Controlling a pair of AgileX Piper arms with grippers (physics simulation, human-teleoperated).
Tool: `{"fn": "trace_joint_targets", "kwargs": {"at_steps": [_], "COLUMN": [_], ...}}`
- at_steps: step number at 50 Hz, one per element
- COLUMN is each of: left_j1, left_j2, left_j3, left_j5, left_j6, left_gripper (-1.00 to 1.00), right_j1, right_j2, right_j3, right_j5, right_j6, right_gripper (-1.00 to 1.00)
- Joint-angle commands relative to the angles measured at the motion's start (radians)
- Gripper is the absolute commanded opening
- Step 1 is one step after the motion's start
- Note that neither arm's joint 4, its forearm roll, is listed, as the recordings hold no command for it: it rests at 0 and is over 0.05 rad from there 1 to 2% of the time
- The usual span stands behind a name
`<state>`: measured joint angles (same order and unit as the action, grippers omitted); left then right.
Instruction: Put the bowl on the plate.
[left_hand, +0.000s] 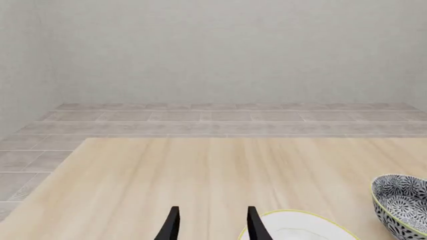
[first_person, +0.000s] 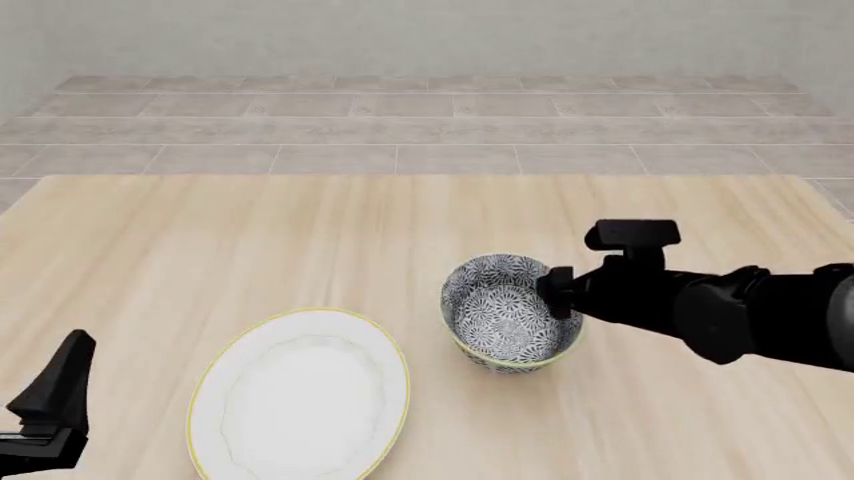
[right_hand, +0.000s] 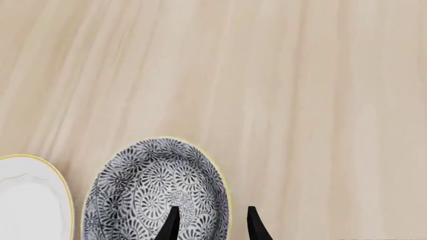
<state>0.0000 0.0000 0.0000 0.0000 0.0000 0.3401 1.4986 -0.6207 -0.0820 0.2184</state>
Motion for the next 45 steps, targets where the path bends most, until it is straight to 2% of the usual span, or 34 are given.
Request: {"fn": "trace_joint_targets", "kwargs": {"at_steps": [1, 45], "left_j1": [0.0, 0.0], "left_j2": [0.0, 0.0], "left_j3": [0.0, 0.0], "left_j5": [0.0, 0.0], "left_j6": [0.0, 0.0], "left_gripper": [1.0, 1.0], "right_j1": [0.0, 0.007], "right_j2": [0.008, 0.063], "right_j3": [0.009, 0.028], "right_j5": [-0.013, -0.065], "right_j6": [0.006, 0.027], "right_gripper": [1.0, 1.0]}}
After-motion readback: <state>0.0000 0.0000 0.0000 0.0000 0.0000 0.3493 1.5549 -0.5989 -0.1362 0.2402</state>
